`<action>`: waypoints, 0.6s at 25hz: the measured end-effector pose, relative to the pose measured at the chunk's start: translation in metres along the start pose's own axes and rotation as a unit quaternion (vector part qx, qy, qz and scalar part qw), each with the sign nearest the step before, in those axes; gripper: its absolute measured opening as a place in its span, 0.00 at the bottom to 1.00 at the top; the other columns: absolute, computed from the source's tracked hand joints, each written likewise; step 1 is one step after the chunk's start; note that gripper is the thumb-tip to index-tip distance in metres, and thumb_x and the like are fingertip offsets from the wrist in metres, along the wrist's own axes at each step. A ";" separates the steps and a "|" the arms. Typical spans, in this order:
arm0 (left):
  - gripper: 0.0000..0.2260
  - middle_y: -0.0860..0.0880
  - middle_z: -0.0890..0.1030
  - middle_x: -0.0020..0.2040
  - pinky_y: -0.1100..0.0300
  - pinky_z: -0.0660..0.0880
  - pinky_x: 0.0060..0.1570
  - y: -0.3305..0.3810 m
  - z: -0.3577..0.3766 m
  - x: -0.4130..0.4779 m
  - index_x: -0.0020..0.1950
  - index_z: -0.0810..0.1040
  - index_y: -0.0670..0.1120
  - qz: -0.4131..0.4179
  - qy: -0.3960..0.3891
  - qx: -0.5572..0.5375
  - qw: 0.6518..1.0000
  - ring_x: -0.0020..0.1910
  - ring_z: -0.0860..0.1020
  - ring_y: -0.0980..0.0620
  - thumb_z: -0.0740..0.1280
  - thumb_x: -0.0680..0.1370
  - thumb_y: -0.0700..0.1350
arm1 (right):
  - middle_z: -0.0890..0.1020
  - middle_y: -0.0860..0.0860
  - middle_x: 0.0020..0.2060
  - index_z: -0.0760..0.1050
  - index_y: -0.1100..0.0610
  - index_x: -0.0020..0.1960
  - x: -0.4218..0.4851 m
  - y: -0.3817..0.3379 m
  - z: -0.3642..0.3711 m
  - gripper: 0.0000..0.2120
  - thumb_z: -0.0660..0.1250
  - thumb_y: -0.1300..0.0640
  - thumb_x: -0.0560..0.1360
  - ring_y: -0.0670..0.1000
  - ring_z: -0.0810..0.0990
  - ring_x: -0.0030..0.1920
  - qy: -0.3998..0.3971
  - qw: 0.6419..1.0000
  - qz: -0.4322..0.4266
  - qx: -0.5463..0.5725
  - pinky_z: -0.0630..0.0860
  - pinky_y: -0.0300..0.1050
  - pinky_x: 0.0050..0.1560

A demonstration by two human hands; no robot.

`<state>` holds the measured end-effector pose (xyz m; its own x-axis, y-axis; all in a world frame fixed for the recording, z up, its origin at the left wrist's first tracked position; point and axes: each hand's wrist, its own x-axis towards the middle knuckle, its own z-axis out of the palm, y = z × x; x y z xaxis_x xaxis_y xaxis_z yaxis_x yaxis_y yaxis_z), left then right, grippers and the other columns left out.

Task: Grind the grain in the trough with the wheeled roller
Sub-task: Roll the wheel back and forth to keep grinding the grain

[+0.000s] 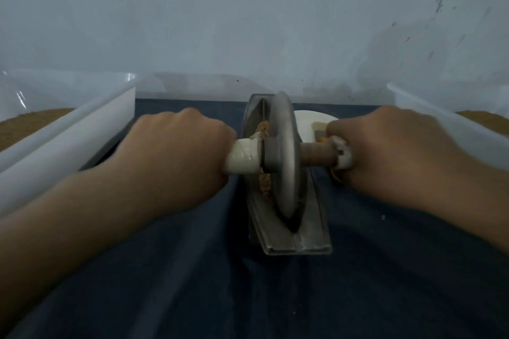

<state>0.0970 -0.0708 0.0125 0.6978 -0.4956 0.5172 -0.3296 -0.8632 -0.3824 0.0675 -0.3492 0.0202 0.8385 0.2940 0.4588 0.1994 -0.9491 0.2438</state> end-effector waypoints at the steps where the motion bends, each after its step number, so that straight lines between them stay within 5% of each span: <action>1: 0.08 0.56 0.59 0.26 0.66 0.58 0.26 -0.004 -0.001 -0.001 0.32 0.70 0.57 0.019 0.030 -0.001 0.999 0.20 0.61 0.51 0.67 0.60 0.56 | 0.65 0.41 0.22 0.64 0.39 0.35 -0.005 0.004 -0.004 0.07 0.62 0.43 0.60 0.43 0.65 0.23 -0.010 1.000 -0.007 0.021 0.60 0.37 0.25; 4: 0.05 0.55 0.66 0.29 0.63 0.59 0.27 0.000 0.012 0.017 0.38 0.77 0.56 -0.001 -0.027 0.028 0.999 0.24 0.67 0.49 0.68 0.66 0.55 | 0.71 0.41 0.24 0.69 0.39 0.37 0.011 0.003 0.010 0.05 0.64 0.43 0.62 0.43 0.70 0.26 -0.071 0.997 0.028 0.016 0.63 0.38 0.26; 11: 0.07 0.48 0.74 0.40 0.53 0.68 0.37 0.002 0.046 0.093 0.51 0.79 0.50 -0.089 -0.112 0.006 0.990 0.39 0.76 0.44 0.67 0.75 0.48 | 0.78 0.50 0.36 0.72 0.49 0.39 0.091 0.002 0.057 0.06 0.65 0.57 0.73 0.52 0.75 0.35 -0.045 0.993 0.113 -0.001 0.65 0.42 0.31; 15: 0.03 0.53 0.62 0.31 0.57 0.62 0.30 0.009 0.019 0.034 0.44 0.76 0.53 -0.026 -0.053 0.019 0.998 0.32 0.71 0.46 0.67 0.72 0.51 | 0.71 0.46 0.30 0.64 0.47 0.35 0.026 -0.003 0.032 0.11 0.67 0.49 0.70 0.52 0.71 0.31 -0.018 0.998 0.061 -0.009 0.59 0.41 0.28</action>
<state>0.1295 -0.0939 0.0122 0.7770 -0.4352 0.4549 -0.2674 -0.8823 -0.3873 0.1053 -0.3423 0.0044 0.8735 0.1724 0.4553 0.0863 -0.9752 0.2036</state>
